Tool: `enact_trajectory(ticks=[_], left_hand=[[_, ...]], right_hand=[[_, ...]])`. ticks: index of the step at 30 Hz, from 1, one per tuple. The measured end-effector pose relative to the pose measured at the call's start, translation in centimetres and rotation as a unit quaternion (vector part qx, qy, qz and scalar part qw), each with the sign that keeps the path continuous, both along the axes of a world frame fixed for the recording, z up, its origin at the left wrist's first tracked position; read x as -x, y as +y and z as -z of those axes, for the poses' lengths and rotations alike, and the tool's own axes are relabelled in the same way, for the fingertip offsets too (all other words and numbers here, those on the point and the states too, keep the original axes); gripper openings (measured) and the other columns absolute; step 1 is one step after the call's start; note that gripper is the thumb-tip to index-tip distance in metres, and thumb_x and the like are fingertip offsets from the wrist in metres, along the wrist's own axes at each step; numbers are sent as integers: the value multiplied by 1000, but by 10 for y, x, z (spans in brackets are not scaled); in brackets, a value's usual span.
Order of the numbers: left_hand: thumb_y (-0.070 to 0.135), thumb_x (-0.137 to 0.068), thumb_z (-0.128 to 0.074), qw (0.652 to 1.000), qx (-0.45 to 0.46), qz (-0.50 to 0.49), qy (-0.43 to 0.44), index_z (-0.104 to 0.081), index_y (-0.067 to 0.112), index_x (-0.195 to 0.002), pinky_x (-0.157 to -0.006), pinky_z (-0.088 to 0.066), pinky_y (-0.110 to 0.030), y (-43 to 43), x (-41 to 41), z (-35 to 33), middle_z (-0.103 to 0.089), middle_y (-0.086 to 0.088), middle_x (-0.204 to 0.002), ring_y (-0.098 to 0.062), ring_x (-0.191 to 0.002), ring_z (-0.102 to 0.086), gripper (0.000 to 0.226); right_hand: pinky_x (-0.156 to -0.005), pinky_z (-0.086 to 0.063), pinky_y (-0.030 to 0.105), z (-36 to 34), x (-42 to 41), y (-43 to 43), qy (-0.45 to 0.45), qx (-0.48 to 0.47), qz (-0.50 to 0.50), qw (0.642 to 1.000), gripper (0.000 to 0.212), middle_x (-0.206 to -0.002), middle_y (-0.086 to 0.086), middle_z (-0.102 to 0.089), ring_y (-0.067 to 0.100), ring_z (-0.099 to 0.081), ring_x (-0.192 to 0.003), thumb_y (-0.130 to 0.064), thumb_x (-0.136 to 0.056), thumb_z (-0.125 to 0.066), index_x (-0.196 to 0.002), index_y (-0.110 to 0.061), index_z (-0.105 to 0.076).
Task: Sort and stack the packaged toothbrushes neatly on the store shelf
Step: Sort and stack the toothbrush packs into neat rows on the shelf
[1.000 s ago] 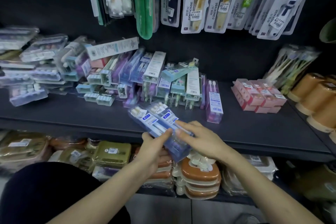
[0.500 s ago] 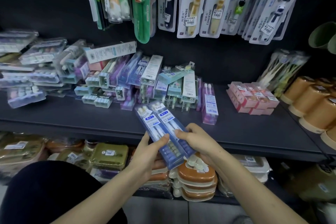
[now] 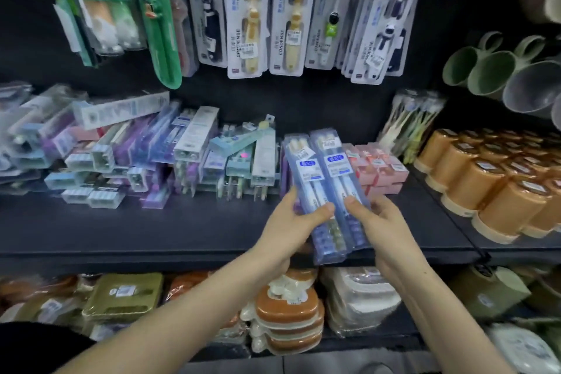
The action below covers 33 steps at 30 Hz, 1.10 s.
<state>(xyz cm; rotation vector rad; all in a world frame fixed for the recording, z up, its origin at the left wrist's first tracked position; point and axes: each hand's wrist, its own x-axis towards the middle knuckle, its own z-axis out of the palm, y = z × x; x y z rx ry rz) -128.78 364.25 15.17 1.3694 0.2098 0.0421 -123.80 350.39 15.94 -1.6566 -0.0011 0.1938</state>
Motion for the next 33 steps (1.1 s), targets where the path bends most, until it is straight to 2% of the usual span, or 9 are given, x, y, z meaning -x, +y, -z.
enact_trajectory(ticks=[6, 13, 15, 17, 20, 23, 28, 31, 33], left_hand=[[22, -89, -66, 995, -55, 18, 86, -51, 23, -126, -71, -57, -36, -29, -66, 8, -66, -1, -118, -19, -99, -66, 40], [30, -98, -51, 961, -171, 66, 207, -53, 5, -124, -73, -55, -42, -30, -116, 12, -63, -17, -118, -33, -104, -63, 37], [30, -100, -44, 948, -229, 71, 208, -50, 3, -125, -87, -53, -45, -28, -124, 14, -60, -17, -121, -34, -108, -59, 37], [30, -102, -37, 917, -333, 88, 200, -53, 0, -116, -92, -50, -42, -26, -130, 16, -60, -16, -112, -31, -105, -59, 36], [33, -104, -30, 820, -527, 109, 194, -53, 5, -84, -72, -46, -34, -27, -131, 16, -55, -8, -77, -22, -72, -55, 41], [34, -104, -32, 748, -629, 98, 187, -59, 1, -104, -70, -42, -30, -32, -127, 19, -63, -10, -94, -25, -92, -62, 43], [31, -101, -42, 827, -538, 100, 130, -29, 3, -142, -72, -43, -28, -30, -111, 25, -60, -13, -118, -24, -102, -58, 51], [32, -87, -67, 869, -462, 173, 45, -36, 17, -140, -94, -45, -29, -21, -94, 31, -57, -4, -128, -16, -111, -55, 63], [25, -76, -79, 863, -467, 191, 17, -36, 19, -142, -103, -41, -30, -15, -89, 38, -51, -2, -135, -15, -120, -50, 79]], right_hand=[[-65, -57, 34, 35, -56, -26, 73, 47, 16, 996, 23, -92, 13, -72, 25, -71, -78, -25, -91, -64, -98, -4, -58], [-64, -47, 32, 54, -93, -20, 94, 104, 0, 990, 25, -79, 11, -64, 22, -59, -67, -25, -97, -55, -90, -1, -57], [-64, -42, 34, 56, -100, -23, 90, 96, -17, 991, 25, -69, 11, -58, 20, -52, -59, -23, -99, -51, -87, -3, -57], [-66, -39, 33, 56, -104, -25, 74, 120, -27, 990, 25, -69, 12, -55, 21, -49, -62, -24, -99, -48, -83, -7, -56], [-66, -38, 33, 59, -106, -24, 7, 223, -29, 974, 34, -76, 16, -54, 24, -49, -68, -26, -99, -45, -80, 0, -57], [-78, -49, 42, 61, -103, -22, -87, 309, -24, 947, 33, -84, 20, -64, 31, -58, -76, -20, -98, -45, -102, 8, -62], [-72, -45, 15, 57, -85, -31, -126, 230, -94, 960, 34, -102, -10, -65, 6, -59, -89, -19, -99, -47, -131, -27, -54], [-93, -45, 16, 59, -77, -46, -121, 205, -170, 956, 43, -121, -13, -63, 3, -58, -112, -12, -93, -58, -127, -38, -52], [-105, -42, 28, 61, -77, -53, -114, 223, -186, 950, 48, -132, -4, -57, 10, -54, -122, -12, -88, -67, -133, -22, -52]])
